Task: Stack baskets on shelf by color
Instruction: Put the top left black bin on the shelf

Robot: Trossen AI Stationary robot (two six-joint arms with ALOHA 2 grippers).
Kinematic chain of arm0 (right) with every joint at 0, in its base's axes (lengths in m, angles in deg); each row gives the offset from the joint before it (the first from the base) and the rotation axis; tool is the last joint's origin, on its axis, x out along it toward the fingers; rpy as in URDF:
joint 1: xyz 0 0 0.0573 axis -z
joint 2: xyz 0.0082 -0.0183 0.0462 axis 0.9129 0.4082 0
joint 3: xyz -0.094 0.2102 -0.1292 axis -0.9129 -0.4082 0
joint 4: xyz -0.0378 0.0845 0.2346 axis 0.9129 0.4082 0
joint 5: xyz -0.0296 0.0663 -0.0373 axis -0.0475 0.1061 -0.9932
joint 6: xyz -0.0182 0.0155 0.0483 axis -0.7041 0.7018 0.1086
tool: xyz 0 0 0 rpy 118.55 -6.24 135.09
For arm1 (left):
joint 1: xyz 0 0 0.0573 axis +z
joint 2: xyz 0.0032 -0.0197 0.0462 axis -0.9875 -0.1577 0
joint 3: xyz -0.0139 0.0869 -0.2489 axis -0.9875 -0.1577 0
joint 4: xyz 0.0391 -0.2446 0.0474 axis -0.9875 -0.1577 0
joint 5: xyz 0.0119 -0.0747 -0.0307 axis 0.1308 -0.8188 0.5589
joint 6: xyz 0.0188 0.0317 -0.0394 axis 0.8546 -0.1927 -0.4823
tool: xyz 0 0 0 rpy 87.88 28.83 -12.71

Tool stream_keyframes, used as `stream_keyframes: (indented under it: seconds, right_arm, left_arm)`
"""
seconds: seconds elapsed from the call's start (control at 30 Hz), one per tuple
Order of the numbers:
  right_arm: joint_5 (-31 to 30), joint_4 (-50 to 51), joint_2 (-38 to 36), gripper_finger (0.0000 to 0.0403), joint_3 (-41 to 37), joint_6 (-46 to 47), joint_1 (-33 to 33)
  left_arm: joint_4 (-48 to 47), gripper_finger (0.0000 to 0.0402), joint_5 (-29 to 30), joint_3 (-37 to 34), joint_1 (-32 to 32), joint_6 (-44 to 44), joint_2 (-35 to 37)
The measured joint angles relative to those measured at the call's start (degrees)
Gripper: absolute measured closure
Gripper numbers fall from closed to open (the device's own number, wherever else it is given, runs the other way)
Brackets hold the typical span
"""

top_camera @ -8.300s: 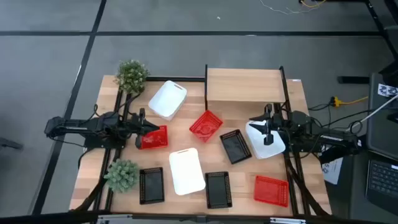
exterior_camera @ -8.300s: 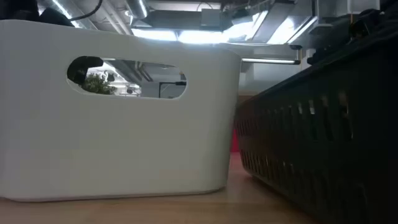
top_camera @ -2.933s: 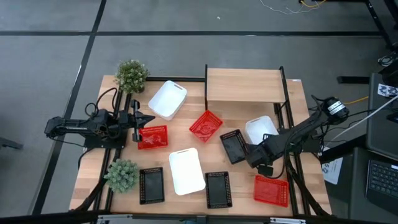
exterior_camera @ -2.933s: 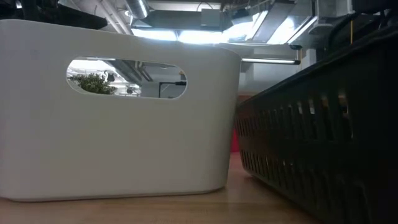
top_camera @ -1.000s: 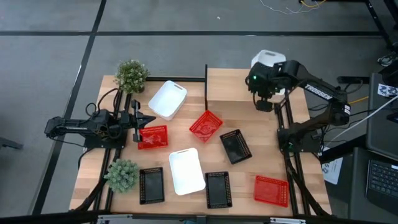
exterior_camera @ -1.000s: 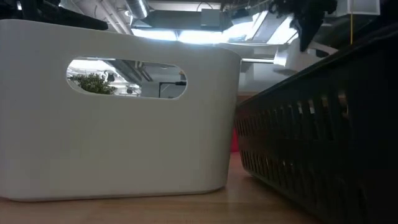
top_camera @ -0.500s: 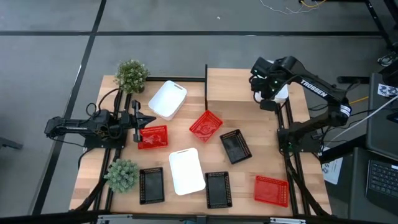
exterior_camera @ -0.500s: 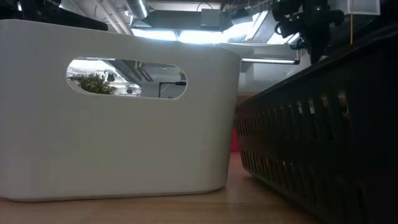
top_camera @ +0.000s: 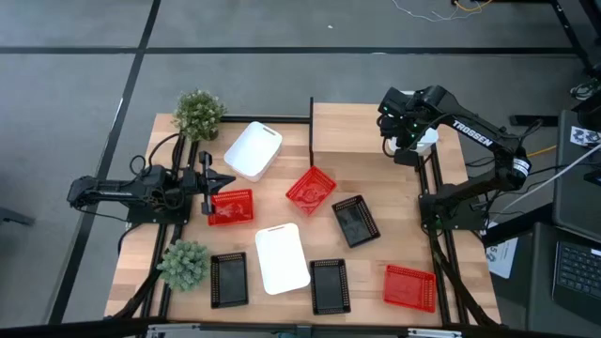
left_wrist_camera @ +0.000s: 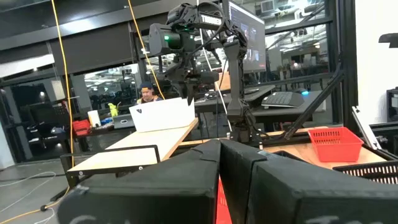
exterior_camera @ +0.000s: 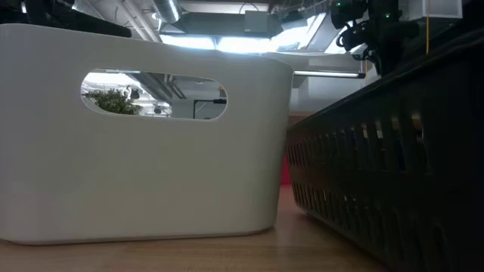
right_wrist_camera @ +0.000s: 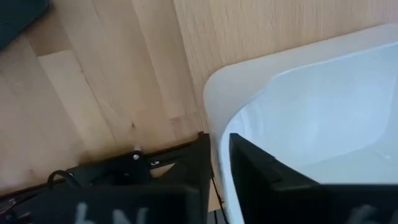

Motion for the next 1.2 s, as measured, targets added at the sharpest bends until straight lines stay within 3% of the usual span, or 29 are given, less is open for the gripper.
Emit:
stream_keyframes:
  seconds: [0.23, 0.47, 0.53, 0.67, 0.77, 0.97, 1.2]
  right_arm:
    - [0.1, 0.2, 0.0, 0.0297, 0.4, 3.2, -0.3]
    - [0.5, 0.1, 0.0, 0.0284, 7.9, 8.4, -3.1]
    - [5.1, 0.0, 0.0, 0.0284, 10.1, 13.6, -4.3]
    - [24.3, -1.7, -0.7, 0.0287, 10.2, 20.1, -8.1]
    - [30.9, -7.0, -1.1, 0.0287, 6.1, 21.2, -14.1]
    - [31.6, -23.4, -1.0, 0.0287, -9.3, 21.2, -28.3]
    - [29.8, -34.2, -1.0, 0.0287, -24.7, 24.2, -41.4]
  left_arm:
    - [0.0, 0.0401, 0.0, 0.0, 0.0, 0.0, 0.0]
    - [0.0, 0.0401, 0.0, 0.0, 0.0, 0.0, 0.0]
    - [0.0, 0.0401, 0.0, 0.0, 0.0, -0.1, 0.0]
    - [0.0, 0.0401, 0.0, 0.0, 0.0, -0.1, 0.0]
    - [0.0, 0.0401, 0.0, 0.0, 0.0, 0.0, 0.0]
    - [0.0, 0.0401, 0.0, 0.0, 0.0, 0.0, 0.0]
    - [-0.1, 0.0401, 0.0, 0.0, 0.0, 0.0, 0.0]
